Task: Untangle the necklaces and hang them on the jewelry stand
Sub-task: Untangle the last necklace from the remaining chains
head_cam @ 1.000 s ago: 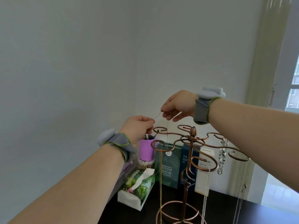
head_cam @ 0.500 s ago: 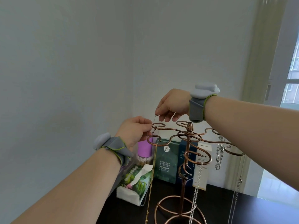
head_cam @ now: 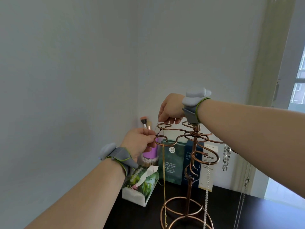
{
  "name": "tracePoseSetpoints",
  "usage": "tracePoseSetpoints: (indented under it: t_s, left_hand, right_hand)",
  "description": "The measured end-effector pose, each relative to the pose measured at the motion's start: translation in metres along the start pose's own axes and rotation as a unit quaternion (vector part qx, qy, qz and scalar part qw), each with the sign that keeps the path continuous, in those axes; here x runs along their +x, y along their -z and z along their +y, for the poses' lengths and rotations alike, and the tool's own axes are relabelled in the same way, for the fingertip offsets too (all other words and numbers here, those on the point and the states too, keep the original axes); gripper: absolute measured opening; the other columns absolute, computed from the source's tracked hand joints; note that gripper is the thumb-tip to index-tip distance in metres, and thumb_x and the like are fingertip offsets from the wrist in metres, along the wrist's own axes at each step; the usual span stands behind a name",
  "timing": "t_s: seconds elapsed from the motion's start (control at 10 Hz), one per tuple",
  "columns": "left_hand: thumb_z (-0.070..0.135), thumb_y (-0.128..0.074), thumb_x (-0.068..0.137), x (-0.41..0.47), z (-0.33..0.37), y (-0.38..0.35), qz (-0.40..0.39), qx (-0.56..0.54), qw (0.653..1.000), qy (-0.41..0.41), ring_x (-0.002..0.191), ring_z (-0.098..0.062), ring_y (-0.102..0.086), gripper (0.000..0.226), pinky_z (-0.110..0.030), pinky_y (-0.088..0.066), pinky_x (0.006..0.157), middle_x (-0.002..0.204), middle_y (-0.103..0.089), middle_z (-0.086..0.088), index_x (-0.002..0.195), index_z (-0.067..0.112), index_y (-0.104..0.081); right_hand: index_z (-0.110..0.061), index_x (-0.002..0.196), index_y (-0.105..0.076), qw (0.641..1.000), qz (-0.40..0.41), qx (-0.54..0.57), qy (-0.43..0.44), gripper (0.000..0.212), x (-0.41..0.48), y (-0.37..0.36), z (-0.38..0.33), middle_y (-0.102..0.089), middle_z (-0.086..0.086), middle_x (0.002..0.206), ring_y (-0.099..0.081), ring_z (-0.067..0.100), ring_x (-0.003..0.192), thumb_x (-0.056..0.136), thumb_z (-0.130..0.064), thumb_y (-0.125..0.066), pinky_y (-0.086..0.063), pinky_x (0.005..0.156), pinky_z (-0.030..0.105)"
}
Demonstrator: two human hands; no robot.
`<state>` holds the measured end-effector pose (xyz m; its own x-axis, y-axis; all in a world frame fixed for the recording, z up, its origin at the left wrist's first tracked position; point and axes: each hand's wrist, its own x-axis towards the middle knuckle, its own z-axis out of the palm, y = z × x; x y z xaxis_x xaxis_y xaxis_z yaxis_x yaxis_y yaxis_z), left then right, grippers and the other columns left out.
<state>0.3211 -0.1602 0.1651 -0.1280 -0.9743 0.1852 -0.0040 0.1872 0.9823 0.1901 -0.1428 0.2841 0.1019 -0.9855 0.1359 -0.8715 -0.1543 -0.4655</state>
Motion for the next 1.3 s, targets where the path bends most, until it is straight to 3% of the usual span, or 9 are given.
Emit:
tracePoseSetpoints:
  t_s: [0.3, 0.7, 0.9, 1.0, 1.1, 1.3]
  left_hand:
    - [0.006, -0.068, 0.081, -0.002, -0.013, -0.008, 0.001, -0.049, 0.999, 0.021, 0.056, -0.019, -0.057, 0.010, -0.025, -0.048, 0.050, 0.063, -0.063, -0.011, 0.088, 0.000, -0.065]
    - [0.007, -0.066, 0.082, -0.009, -0.012, -0.008, -0.001, -0.059, 0.998, 0.021, 0.056, -0.019, -0.056, 0.005, -0.019, -0.047, 0.042, 0.057, -0.062, -0.006, 0.081, 0.002, -0.064]
    - [0.012, -0.069, 0.081, -0.020, -0.005, -0.005, 0.002, -0.020, 1.000, -0.009, 0.068, -0.021, -0.058, 0.013, -0.023, -0.050, 0.053, 0.073, -0.065, -0.014, 0.088, 0.001, -0.067]
    - [0.014, -0.072, 0.078, -0.029, 0.003, -0.004, 0.004, -0.007, 1.000, -0.026, 0.069, -0.021, -0.057, 0.009, -0.026, -0.051, 0.058, 0.077, -0.065, -0.016, 0.081, 0.006, -0.067]
    - [0.010, -0.071, 0.079, -0.036, 0.011, -0.002, 0.026, 0.009, 0.998, -0.049, 0.059, -0.016, -0.055, 0.005, -0.019, -0.048, 0.048, 0.070, -0.064, -0.012, 0.079, 0.008, -0.066]
    - [0.007, -0.064, 0.081, -0.055, 0.030, 0.005, 0.095, 0.059, 0.987, -0.116, 0.046, -0.009, -0.052, 0.015, -0.022, -0.046, 0.046, 0.061, -0.061, -0.004, 0.070, 0.016, -0.064]
  right_hand:
    - [0.002, 0.096, -0.071, 0.998, -0.016, -0.051, -0.017, 0.027, 0.005, -0.005, -0.001, -0.066, 0.011, 0.079, -0.054, 0.023, 0.065, 0.078, -0.017, -0.074, -0.048, 0.055, 0.030]
    - [-0.005, 0.087, -0.073, 1.000, -0.002, -0.011, -0.005, 0.011, -0.001, -0.002, 0.005, -0.067, 0.006, 0.070, -0.057, 0.013, 0.055, 0.079, -0.013, -0.072, -0.049, 0.048, 0.022]
    - [-0.011, 0.082, -0.072, 0.999, 0.026, 0.009, 0.029, 0.005, -0.018, 0.006, 0.006, -0.069, 0.004, 0.073, -0.059, 0.013, 0.059, 0.078, -0.015, -0.073, -0.049, 0.048, 0.022]
    - [-0.012, 0.083, -0.072, 0.998, 0.038, 0.034, 0.045, 0.006, -0.032, 0.010, 0.009, -0.071, 0.005, 0.079, -0.060, 0.012, 0.063, 0.079, -0.017, -0.072, -0.050, 0.052, 0.021]
    - [-0.010, 0.085, -0.072, 0.993, 0.057, 0.082, 0.058, 0.008, -0.054, 0.014, 0.012, -0.072, 0.006, 0.080, -0.062, 0.012, 0.065, 0.079, -0.016, -0.072, -0.051, 0.053, 0.021]
    - [-0.008, 0.086, -0.073, 0.980, 0.084, 0.160, 0.088, 0.008, -0.105, 0.021, 0.024, -0.073, 0.007, 0.078, -0.064, 0.011, 0.063, 0.079, -0.012, -0.071, -0.053, 0.060, 0.026]
